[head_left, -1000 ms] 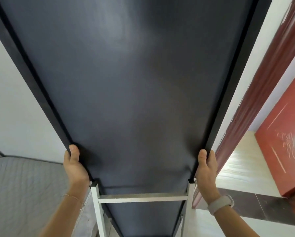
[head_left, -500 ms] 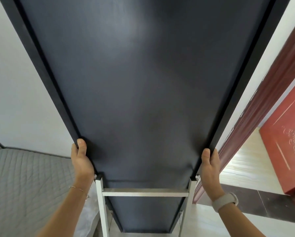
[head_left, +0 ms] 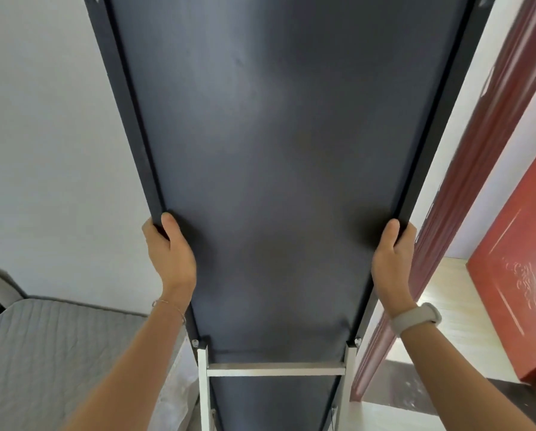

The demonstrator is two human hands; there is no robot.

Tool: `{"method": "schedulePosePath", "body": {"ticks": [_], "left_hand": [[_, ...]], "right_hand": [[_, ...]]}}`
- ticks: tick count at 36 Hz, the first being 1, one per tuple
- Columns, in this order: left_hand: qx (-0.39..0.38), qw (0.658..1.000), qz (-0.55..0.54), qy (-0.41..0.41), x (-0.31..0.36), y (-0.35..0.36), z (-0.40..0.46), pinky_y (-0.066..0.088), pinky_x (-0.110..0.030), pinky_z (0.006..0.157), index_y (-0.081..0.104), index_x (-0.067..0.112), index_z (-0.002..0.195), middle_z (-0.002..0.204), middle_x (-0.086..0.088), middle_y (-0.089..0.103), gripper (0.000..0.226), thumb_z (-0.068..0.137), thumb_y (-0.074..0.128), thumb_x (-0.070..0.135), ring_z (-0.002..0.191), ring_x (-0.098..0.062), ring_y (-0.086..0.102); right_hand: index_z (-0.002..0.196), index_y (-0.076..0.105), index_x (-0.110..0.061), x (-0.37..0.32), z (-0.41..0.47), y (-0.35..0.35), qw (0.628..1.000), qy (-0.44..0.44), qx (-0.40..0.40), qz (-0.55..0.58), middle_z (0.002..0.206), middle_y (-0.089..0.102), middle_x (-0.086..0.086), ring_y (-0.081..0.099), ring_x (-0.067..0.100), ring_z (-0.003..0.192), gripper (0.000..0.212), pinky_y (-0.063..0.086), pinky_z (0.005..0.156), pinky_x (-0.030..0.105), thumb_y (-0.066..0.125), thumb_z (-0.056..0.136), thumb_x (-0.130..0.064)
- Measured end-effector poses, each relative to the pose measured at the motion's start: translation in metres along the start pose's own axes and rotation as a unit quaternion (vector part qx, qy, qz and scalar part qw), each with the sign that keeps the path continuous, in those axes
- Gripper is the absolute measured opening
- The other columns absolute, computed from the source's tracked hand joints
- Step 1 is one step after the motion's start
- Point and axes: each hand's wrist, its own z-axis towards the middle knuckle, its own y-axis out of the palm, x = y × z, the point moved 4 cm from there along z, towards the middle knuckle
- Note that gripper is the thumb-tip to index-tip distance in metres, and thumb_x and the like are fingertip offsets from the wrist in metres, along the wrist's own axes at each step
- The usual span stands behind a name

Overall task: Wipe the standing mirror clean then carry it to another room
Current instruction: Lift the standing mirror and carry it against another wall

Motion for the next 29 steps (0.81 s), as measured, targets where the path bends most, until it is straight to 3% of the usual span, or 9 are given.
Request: {"method": "schedulePosePath", "body": {"ticks": [3, 5, 9, 14, 20, 22, 24, 27, 29], "left_hand": [[-0.014, 0.999, 0.016, 0.044, 0.035, -0.004, 0.015, 0.033, -0.024, 0.088, 0.042, 0.0, 0.118, 0.12, -0.017, 0.053, 0.033, 0.1, 0.028, 0.023, 0.104, -0.026, 0.049], [-0.035, 0.997, 0.029, 0.06, 0.048, -0.012, 0.02, 0.033, -0.026, 0.087, 0.039, 0.002, 0.122, 0.118, -0.013, 0.052, 0.032, 0.1, 0.026, 0.022, 0.102, -0.026, 0.048], [-0.065, 0.996, 0.034, 0.053, 0.053, -0.038, 0.016, 0.033, -0.028, 0.086, 0.036, 0.004, 0.125, 0.109, -0.004, 0.048, 0.031, 0.1, 0.026, 0.02, 0.094, -0.022, 0.043], [-0.048, 0.997, 0.031, 0.05, 0.057, -0.08, 0.008, 0.031, -0.028, 0.082, 0.038, 0.001, 0.121, 0.101, -0.006, 0.046, 0.03, 0.099, 0.029, 0.019, 0.089, -0.024, 0.041], [-0.028, 0.995, 0.055, 0.074, 0.065, -0.126, -0.019, 0.027, -0.021, 0.064, 0.042, 0.002, 0.113, 0.076, -0.001, 0.045, 0.024, 0.098, 0.035, 0.019, 0.076, -0.024, 0.041], [-0.022, 0.994, 0.071, 0.086, 0.068, -0.137, -0.029, 0.025, -0.021, 0.06, 0.043, 0.003, 0.112, 0.07, 0.006, 0.044, 0.022, 0.098, 0.037, 0.019, 0.073, -0.024, 0.041], [-0.018, 0.993, 0.08, 0.088, 0.07, -0.143, -0.035, 0.027, -0.021, 0.063, 0.043, 0.005, 0.112, 0.07, 0.009, 0.045, 0.021, 0.097, 0.037, 0.019, 0.073, -0.025, 0.043], [-0.016, 0.992, 0.09, 0.085, 0.075, -0.148, -0.043, 0.031, -0.029, 0.069, 0.043, 0.005, 0.108, 0.07, 0.001, 0.046, 0.02, 0.097, 0.039, 0.021, 0.071, -0.027, 0.044], [-0.014, 0.992, 0.096, 0.085, 0.077, -0.149, -0.049, 0.033, -0.032, 0.069, 0.044, 0.004, 0.106, 0.074, -0.005, 0.049, 0.02, 0.096, 0.041, 0.021, 0.071, -0.027, 0.044]], "right_hand": [[0.097, 0.039, -0.014, -0.025, 0.003, -0.002, 1.0, -0.004, 0.014, -0.003, 0.074, 0.036, -0.007, 0.037, 0.008, 0.065, 0.017, 0.034, 0.061, 0.018, 0.027, 0.099, -0.025], [0.088, 0.036, -0.013, -0.038, 0.003, -0.003, 1.0, 0.007, 0.019, 0.0, 0.07, 0.032, -0.004, 0.032, 0.012, 0.062, 0.02, 0.03, 0.058, 0.025, 0.025, 0.099, -0.026], [0.087, 0.034, -0.009, -0.058, -0.015, -0.009, 1.0, 0.009, -0.003, -0.019, 0.068, 0.03, -0.003, 0.03, 0.012, 0.058, 0.02, 0.031, 0.053, 0.022, 0.024, 0.099, -0.022], [0.079, 0.031, -0.012, -0.074, -0.032, -0.005, 0.999, -0.017, -0.032, -0.033, 0.067, 0.027, -0.003, 0.026, 0.012, 0.057, 0.022, 0.032, 0.046, 0.009, 0.024, 0.099, -0.016], [0.072, 0.029, -0.025, -0.086, -0.029, 0.015, 0.995, 0.011, -0.098, -0.021, 0.071, 0.03, -0.006, 0.032, 0.009, 0.062, 0.03, 0.03, 0.069, 0.026, 0.022, 0.099, -0.017], [0.084, 0.039, -0.021, -0.089, -0.028, 0.02, 0.991, 0.033, -0.124, -0.033, 0.078, 0.041, -0.003, 0.042, 0.016, 0.074, 0.023, 0.032, 0.077, 0.034, 0.022, 0.099, -0.02], [0.117, 0.04, -0.008, -0.091, -0.028, 0.025, 0.984, 0.069, -0.148, -0.064, 0.11, 0.054, 0.008, 0.05, 0.031, 0.102, 0.027, 0.038, 0.09, 0.039, 0.025, 0.098, -0.02], [0.135, 0.024, -0.001, -0.107, -0.04, 0.034, 0.974, 0.088, -0.185, -0.099, 0.139, 0.037, 0.019, 0.041, 0.038, 0.123, 0.044, 0.036, 0.096, 0.039, 0.033, 0.094, -0.013], [0.144, 0.011, -0.003, -0.131, -0.062, 0.039, 0.964, 0.062, -0.236, -0.11, 0.153, 0.016, 0.017, 0.023, 0.031, 0.138, 0.056, 0.023, 0.109, 0.034, 0.035, 0.095, -0.016]]}}
